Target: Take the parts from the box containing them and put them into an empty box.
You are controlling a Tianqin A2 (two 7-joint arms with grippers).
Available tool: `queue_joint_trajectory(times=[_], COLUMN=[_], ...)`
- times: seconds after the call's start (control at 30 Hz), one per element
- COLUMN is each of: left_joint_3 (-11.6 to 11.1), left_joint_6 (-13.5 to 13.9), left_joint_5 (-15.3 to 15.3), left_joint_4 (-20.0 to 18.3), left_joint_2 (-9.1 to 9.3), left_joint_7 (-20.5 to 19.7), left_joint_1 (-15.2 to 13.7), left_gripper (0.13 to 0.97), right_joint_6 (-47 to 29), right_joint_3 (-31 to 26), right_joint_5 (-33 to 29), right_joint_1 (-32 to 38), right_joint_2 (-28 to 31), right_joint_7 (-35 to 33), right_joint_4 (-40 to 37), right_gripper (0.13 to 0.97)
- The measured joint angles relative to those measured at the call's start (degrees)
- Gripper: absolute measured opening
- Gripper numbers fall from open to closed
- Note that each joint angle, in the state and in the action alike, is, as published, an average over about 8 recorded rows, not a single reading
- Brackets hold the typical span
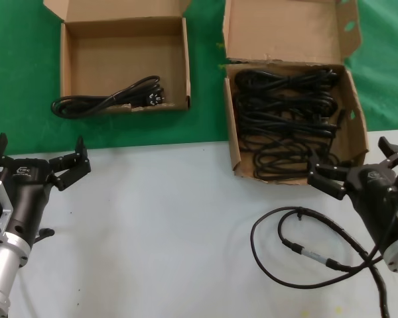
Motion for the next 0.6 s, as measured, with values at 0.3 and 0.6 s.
queue_joint_trajectory(times=[0.3, 0.6], left_joint_3=[0.0, 0.0], left_joint_6=[0.0, 0.0], left_joint_5=[0.0, 0.0], left_joint_4=[0.0, 0.0], left_joint_2=[0.00, 0.00], left_joint_7=[0.0, 0.0], left_joint_1=[0.0, 0.0], left_gripper=[0.966, 0.966], right_joint_6=[0.0, 0.0], right_joint_3=[0.0, 0.0], right_joint_5=[0.0, 0.0], right_joint_1=[0.0, 0.0], right_joint_2=[0.0, 0.0], right_joint_7=[0.0, 0.0], right_joint_4=[0.0, 0.0], right_gripper=[0.966, 0.966])
